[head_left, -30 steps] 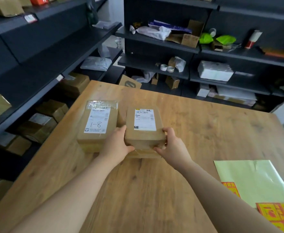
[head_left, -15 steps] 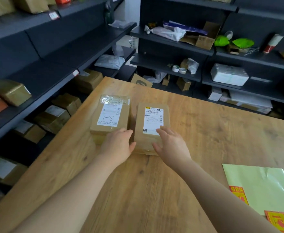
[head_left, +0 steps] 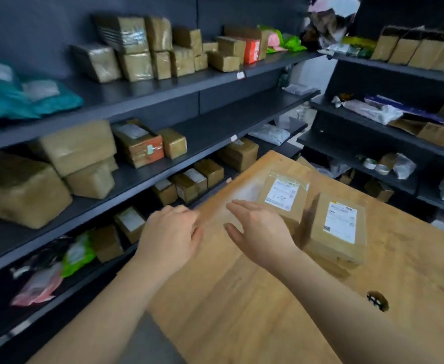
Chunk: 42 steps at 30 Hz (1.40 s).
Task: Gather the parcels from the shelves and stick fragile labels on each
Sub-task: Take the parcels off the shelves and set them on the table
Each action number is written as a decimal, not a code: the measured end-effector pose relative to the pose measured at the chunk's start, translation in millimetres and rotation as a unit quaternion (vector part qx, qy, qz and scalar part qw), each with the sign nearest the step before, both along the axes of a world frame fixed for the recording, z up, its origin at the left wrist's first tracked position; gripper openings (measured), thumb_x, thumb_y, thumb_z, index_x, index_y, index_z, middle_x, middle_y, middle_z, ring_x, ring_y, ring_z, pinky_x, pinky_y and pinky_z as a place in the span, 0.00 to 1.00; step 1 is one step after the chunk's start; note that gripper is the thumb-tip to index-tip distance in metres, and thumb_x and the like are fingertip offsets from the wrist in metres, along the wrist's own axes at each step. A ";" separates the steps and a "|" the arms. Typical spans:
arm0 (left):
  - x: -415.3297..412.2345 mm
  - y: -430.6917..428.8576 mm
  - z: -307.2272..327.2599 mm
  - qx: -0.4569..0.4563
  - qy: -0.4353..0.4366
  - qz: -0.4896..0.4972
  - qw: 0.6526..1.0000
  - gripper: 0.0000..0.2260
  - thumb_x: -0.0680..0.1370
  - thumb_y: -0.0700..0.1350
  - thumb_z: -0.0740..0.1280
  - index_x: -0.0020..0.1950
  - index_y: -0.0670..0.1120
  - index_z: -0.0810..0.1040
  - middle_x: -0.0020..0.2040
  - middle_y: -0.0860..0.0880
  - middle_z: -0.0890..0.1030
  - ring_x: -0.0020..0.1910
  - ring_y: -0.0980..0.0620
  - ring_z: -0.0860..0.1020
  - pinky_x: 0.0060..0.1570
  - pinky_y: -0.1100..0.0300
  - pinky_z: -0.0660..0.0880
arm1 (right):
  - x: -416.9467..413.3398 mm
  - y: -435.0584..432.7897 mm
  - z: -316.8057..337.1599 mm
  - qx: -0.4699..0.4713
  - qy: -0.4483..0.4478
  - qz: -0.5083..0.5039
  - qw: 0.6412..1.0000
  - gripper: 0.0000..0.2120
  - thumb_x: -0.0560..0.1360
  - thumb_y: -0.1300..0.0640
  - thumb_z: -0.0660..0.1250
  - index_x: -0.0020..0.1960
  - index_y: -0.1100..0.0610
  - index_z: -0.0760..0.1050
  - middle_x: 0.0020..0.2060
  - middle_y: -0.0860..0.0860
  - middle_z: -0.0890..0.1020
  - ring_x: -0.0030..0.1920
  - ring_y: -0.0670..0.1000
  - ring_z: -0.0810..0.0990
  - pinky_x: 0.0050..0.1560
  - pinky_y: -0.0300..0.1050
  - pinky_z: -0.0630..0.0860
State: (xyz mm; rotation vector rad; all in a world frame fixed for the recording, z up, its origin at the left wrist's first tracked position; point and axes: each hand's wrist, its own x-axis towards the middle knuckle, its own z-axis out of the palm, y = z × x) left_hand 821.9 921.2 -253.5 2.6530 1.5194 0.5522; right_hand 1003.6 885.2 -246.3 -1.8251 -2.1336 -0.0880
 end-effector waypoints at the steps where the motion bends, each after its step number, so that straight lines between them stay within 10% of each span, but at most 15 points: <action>1: -23.8 -6.7 5.6 0.007 -0.010 0.020 1.000 0.14 0.77 0.51 0.62 0.60 0.49 0.79 0.54 0.50 0.80 0.52 0.47 0.76 0.49 0.52 0.73 | -23.1 0.8 5.3 0.009 -0.001 0.023 1.000 0.19 0.77 0.47 0.63 0.66 0.52 0.74 0.62 0.49 0.79 0.61 0.51 0.77 0.61 0.44 0.72; 18: -438.3 -243.6 76.3 0.062 0.047 0.447 0.891 0.13 0.77 0.53 0.62 0.56 0.49 0.79 0.50 0.50 0.80 0.50 0.48 0.76 0.48 0.52 0.73 | -484.4 -86.7 66.0 0.038 0.046 0.453 0.889 0.19 0.78 0.48 0.62 0.67 0.54 0.72 0.60 0.50 0.79 0.61 0.52 0.75 0.59 0.45 0.69; 29: -588.2 -414.0 94.7 0.058 0.083 0.692 0.715 0.13 0.76 0.55 0.61 0.52 0.50 0.79 0.46 0.52 0.80 0.47 0.48 0.77 0.44 0.55 0.72 | -715.0 -204.5 90.5 0.023 0.078 0.679 0.730 0.12 0.76 0.51 0.65 0.54 0.57 0.77 0.47 0.52 0.82 0.48 0.55 0.78 0.45 0.49 0.73; 42: -732.8 -550.3 143.4 0.076 0.079 0.860 0.499 0.17 0.77 0.57 0.61 0.62 0.51 0.76 0.57 0.52 0.79 0.56 0.49 0.76 0.52 0.53 0.75 | -952.8 -312.2 130.7 0.021 0.132 0.819 0.559 0.21 0.78 0.46 0.61 0.70 0.49 0.70 0.66 0.45 0.76 0.64 0.49 0.73 0.60 0.44 0.70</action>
